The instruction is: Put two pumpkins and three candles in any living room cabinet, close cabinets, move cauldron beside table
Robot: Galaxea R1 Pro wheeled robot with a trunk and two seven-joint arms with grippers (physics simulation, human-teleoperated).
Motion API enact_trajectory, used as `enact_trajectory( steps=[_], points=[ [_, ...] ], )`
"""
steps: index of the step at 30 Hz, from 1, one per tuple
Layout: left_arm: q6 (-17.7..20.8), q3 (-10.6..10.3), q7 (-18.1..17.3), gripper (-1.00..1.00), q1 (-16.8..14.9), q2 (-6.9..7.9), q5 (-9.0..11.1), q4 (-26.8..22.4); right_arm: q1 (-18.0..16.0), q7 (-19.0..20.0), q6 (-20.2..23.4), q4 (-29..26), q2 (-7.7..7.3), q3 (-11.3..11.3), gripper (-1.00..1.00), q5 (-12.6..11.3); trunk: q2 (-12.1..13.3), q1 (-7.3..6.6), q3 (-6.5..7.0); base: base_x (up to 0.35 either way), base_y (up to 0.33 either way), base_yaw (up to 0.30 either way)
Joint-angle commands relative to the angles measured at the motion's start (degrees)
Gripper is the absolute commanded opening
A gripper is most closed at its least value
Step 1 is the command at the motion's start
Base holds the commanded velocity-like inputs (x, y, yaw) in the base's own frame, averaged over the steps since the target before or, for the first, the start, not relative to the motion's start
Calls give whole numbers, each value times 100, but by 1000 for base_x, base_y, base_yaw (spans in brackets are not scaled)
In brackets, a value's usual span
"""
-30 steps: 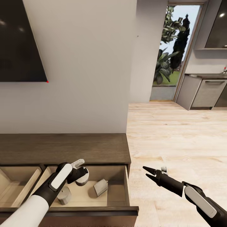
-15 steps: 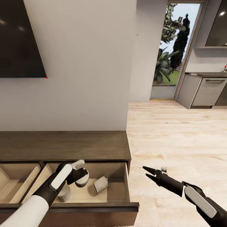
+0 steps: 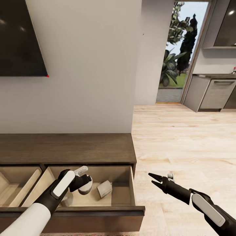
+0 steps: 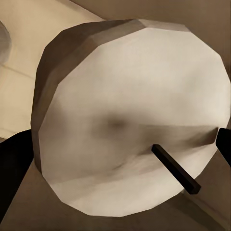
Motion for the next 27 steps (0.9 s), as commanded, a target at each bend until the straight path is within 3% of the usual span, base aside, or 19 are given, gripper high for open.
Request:
enact_trajectory(
  steps=[1,16,27],
  points=[
    [-8,-24,60,-100,-5,7,59,-9,-6,0,23,1,-6,16,100,-52,-44,21,-24,0,0,0],
    [-8,-35,73,-100,-5,2,67,-43,-6,-4,23,10,-3,14,100,-57,-646,351,-293,0,0,0],
    [-8,-40,74,-100,-5,7,67,-71,-6,-9,23,19,1,13,100,-52,-661,379,-537,0,0,0]
  ],
)
